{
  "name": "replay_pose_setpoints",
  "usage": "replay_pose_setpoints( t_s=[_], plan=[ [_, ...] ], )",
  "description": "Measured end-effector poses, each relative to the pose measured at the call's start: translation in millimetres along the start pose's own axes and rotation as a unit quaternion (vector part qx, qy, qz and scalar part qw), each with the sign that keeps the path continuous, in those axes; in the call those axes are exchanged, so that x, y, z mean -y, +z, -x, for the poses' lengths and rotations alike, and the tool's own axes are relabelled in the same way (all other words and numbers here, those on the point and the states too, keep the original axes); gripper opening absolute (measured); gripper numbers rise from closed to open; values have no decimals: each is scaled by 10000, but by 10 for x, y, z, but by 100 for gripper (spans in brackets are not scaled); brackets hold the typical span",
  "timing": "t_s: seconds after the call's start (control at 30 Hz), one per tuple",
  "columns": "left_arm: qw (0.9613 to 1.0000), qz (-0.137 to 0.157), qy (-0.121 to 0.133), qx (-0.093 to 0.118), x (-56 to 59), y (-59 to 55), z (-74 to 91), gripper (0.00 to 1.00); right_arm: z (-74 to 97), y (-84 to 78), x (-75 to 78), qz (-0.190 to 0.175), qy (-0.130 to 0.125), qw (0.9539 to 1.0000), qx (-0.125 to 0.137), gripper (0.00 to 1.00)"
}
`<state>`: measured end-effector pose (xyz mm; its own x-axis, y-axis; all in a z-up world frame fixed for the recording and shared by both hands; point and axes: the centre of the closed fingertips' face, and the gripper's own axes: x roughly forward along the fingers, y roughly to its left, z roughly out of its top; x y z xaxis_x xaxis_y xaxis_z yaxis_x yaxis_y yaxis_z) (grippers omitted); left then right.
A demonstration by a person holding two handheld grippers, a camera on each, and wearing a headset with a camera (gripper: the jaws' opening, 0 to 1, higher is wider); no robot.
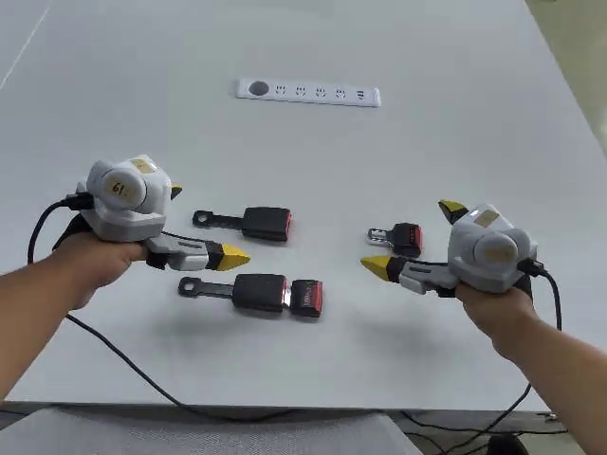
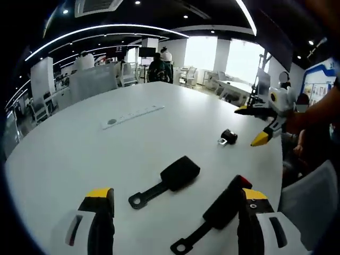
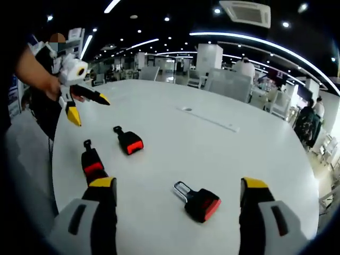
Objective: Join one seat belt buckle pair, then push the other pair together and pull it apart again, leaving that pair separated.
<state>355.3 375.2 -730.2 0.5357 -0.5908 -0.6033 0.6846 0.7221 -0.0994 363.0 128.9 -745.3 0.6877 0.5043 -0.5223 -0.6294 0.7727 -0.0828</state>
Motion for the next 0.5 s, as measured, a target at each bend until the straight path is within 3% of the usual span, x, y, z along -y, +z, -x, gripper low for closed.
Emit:
replay_pose_setpoints(
  t_s=[0.17, 0.27, 0.5],
  plan=[
    [9998, 78, -15, 184, 78, -82, 270, 100, 87, 22, -256, 184, 46, 9998, 86, 99],
    [9998, 8, -72, 189, 140, -146, 380, 100, 161, 15, -436, 325, 130, 9994, 79, 99],
    [9990, -272, -254, 229, 293, -278, 603, 100, 344, -51, -693, 413, 195, 9989, 72, 100]
  ],
)
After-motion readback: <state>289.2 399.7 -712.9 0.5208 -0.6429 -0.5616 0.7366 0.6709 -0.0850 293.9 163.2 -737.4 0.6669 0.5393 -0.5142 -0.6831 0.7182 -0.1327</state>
